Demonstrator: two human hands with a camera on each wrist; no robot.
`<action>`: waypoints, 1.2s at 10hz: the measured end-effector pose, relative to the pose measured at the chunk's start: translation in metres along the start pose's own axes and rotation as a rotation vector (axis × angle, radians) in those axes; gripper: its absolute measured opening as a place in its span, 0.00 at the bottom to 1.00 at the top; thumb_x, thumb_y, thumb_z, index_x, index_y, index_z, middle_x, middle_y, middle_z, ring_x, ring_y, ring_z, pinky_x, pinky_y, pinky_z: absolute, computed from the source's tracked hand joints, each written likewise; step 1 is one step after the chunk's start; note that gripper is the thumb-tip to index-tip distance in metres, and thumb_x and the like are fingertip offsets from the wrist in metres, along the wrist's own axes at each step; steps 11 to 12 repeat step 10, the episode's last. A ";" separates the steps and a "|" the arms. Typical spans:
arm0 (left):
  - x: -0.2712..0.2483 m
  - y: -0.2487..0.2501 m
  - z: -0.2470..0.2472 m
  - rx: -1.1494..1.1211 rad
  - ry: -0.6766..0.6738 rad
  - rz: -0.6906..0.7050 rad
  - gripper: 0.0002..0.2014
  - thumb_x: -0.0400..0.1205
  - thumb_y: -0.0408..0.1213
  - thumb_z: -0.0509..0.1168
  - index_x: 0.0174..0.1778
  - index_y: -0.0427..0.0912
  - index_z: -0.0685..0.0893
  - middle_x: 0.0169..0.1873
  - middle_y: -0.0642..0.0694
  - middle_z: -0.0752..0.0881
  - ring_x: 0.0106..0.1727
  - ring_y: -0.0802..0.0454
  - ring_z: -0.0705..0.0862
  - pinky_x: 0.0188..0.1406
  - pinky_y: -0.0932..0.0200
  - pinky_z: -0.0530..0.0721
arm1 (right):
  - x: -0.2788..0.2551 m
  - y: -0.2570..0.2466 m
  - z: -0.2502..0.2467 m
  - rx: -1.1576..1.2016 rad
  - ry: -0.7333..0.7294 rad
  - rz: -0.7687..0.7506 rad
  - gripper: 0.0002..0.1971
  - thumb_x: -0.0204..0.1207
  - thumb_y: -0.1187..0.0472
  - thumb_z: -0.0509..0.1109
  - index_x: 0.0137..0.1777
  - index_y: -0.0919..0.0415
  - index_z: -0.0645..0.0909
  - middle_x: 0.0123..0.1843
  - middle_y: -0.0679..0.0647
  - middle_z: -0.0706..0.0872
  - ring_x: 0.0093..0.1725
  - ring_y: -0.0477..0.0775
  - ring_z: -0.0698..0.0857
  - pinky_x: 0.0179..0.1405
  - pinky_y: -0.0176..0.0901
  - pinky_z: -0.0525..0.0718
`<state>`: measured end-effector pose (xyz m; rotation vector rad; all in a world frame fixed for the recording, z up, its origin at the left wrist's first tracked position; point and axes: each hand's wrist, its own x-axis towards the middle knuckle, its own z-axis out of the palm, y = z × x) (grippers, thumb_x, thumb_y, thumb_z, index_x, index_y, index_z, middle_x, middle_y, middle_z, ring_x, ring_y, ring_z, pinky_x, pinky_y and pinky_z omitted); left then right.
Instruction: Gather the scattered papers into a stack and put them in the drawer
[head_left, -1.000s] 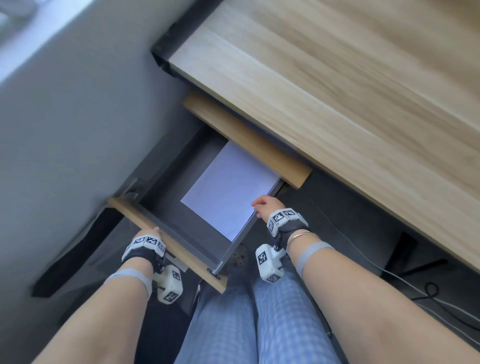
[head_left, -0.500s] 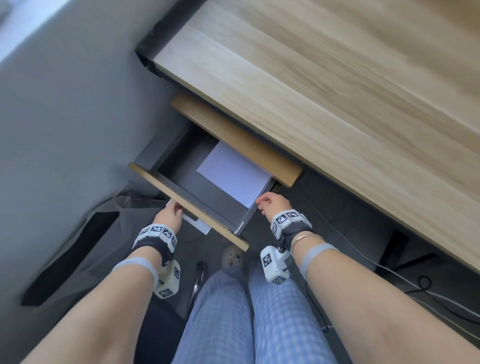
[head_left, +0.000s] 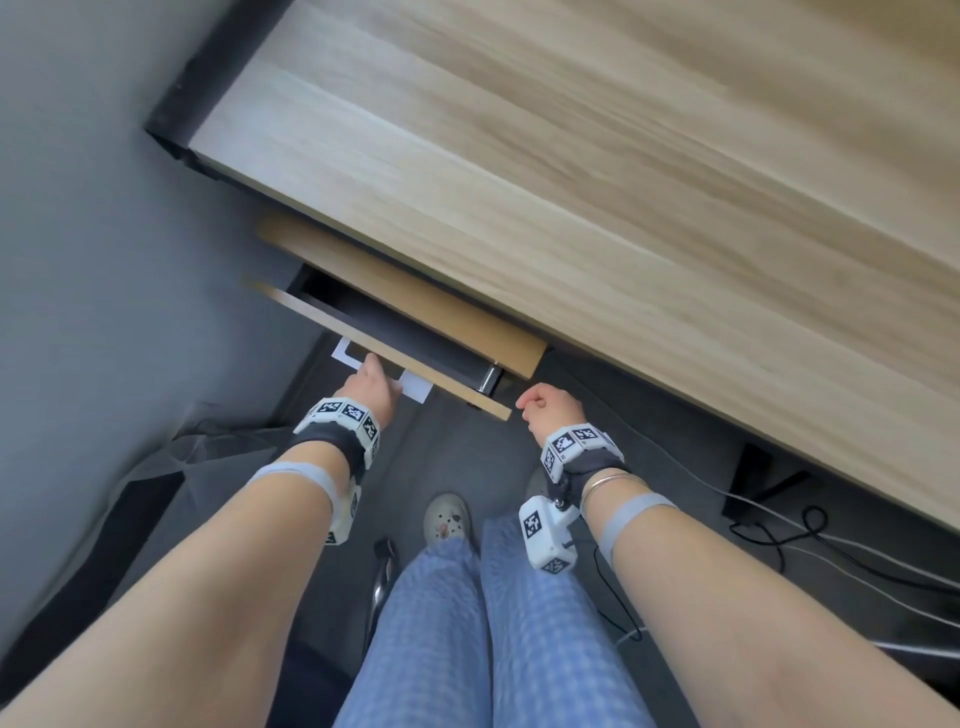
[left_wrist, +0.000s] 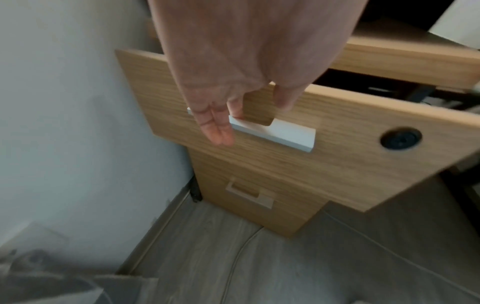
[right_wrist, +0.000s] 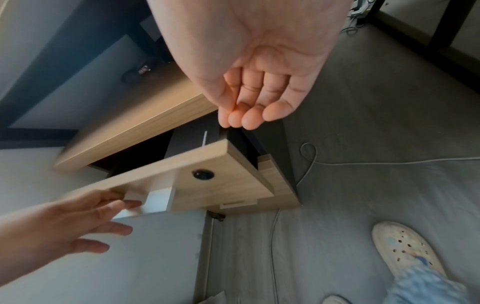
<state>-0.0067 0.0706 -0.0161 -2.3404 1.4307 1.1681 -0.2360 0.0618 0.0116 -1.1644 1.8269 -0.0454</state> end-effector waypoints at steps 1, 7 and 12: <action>0.007 0.011 -0.002 0.180 -0.039 0.113 0.20 0.83 0.35 0.53 0.70 0.36 0.62 0.68 0.35 0.75 0.64 0.35 0.77 0.60 0.43 0.79 | 0.003 0.004 -0.001 -0.010 -0.016 0.020 0.20 0.75 0.70 0.50 0.34 0.49 0.78 0.41 0.52 0.83 0.40 0.57 0.82 0.48 0.47 0.85; 0.031 0.038 0.003 0.291 -0.033 0.272 0.29 0.83 0.32 0.52 0.81 0.38 0.51 0.82 0.43 0.52 0.62 0.36 0.81 0.51 0.46 0.81 | 0.015 0.002 -0.004 0.082 -0.058 0.072 0.20 0.74 0.68 0.53 0.27 0.45 0.74 0.39 0.49 0.84 0.39 0.55 0.81 0.42 0.40 0.79; 0.009 0.054 -0.014 0.295 -0.082 0.224 0.28 0.83 0.29 0.50 0.81 0.42 0.56 0.81 0.45 0.56 0.65 0.37 0.80 0.57 0.45 0.81 | -0.003 -0.015 -0.018 0.073 -0.127 0.027 0.17 0.75 0.69 0.55 0.34 0.49 0.78 0.40 0.50 0.83 0.39 0.52 0.81 0.28 0.32 0.72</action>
